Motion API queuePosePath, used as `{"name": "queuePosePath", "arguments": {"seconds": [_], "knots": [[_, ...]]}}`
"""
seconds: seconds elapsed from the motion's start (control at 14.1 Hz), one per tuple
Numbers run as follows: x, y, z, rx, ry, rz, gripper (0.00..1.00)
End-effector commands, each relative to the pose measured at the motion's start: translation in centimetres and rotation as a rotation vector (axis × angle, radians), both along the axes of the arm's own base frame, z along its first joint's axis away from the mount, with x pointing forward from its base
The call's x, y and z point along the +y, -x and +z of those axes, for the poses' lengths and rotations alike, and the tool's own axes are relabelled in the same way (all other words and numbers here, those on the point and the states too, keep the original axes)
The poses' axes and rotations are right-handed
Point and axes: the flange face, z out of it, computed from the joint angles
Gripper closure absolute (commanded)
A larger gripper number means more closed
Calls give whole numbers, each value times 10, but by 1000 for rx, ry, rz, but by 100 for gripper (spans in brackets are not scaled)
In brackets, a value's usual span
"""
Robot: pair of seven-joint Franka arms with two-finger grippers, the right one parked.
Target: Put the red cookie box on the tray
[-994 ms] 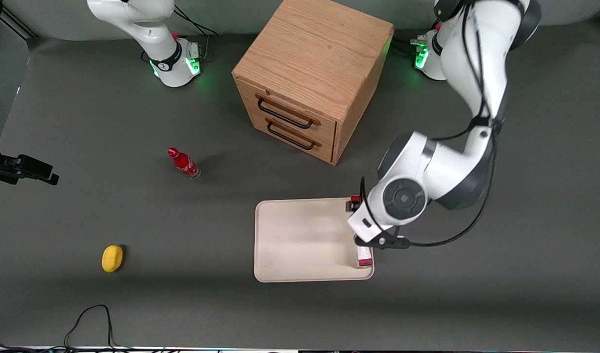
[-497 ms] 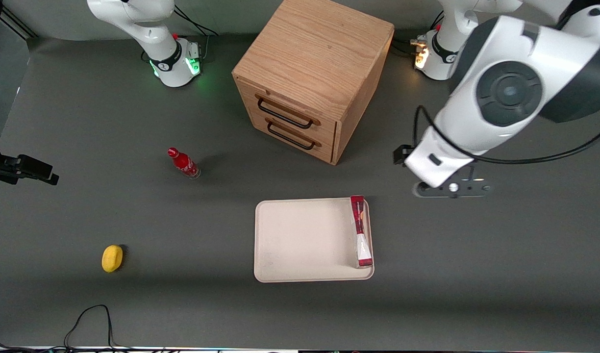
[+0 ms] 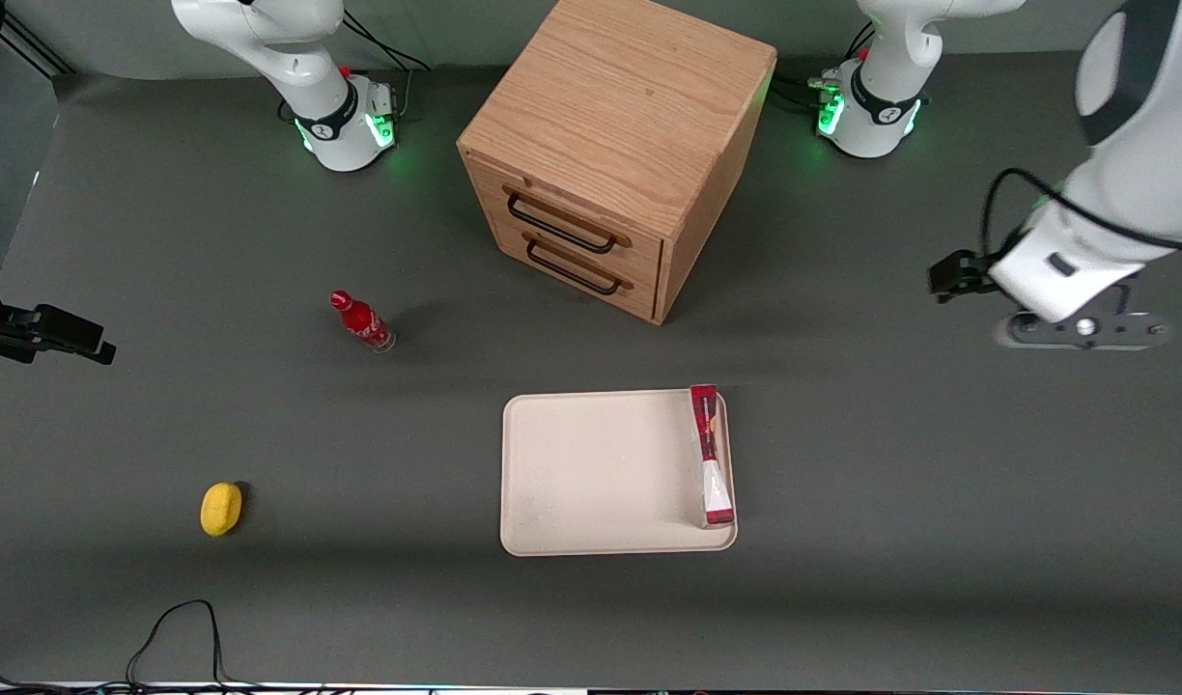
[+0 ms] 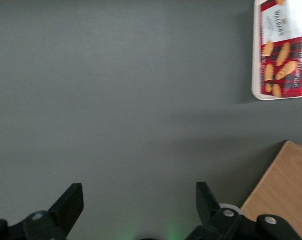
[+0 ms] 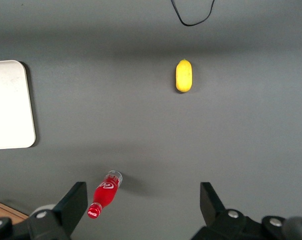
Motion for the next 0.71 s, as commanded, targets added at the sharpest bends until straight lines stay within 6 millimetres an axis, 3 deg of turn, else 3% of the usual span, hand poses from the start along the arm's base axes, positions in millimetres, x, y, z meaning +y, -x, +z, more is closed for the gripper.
{"name": "queuePosePath", "arguments": {"seconds": [0.0, 0.28, 0.64], "knots": [[36, 7, -11, -19, 9, -25, 0], [74, 3, -8, -63, 9, 20, 0], [73, -5, 17, -108, 12, 22, 0]]}}
